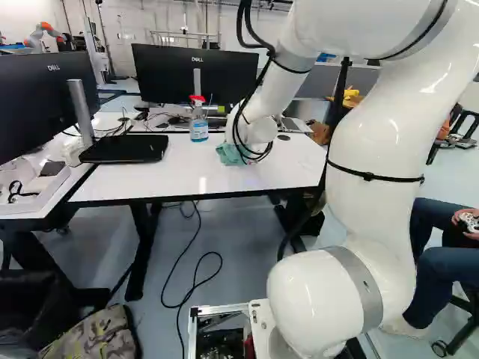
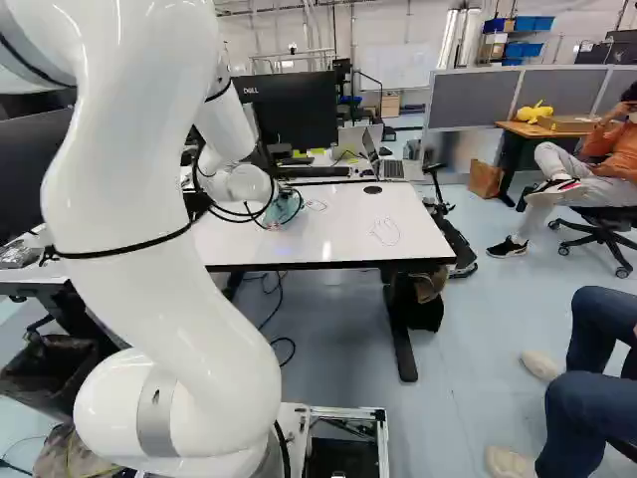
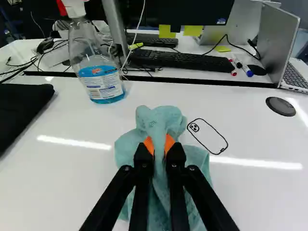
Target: Clean the table with the green towel
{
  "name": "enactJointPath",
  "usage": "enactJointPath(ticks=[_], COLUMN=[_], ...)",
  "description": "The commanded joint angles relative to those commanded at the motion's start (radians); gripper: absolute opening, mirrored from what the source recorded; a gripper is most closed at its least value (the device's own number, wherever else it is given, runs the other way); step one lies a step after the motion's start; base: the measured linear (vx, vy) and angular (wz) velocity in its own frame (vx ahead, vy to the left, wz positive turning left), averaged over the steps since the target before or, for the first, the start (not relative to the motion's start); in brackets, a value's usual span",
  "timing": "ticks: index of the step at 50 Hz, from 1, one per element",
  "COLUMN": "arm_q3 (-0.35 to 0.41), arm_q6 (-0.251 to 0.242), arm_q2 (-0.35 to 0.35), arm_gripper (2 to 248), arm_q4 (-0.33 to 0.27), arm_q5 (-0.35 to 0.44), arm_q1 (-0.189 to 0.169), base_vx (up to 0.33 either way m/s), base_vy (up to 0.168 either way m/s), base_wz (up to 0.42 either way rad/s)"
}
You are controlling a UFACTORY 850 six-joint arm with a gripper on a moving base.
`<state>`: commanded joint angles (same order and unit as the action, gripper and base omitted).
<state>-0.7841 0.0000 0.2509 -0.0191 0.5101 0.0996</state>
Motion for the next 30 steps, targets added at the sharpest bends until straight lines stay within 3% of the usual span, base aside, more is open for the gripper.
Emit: enactJointPath(ticks=[30], arm_q3=[-0.122], arm_q6=[0.000], arm_q2=[0.108], arm_gripper=[43], arm_q4=[0.000], arm_q5=[0.017], arm_q1=[-0.065], base_vx=[0.000], base_vy=[0.000], base_wz=[0.000])
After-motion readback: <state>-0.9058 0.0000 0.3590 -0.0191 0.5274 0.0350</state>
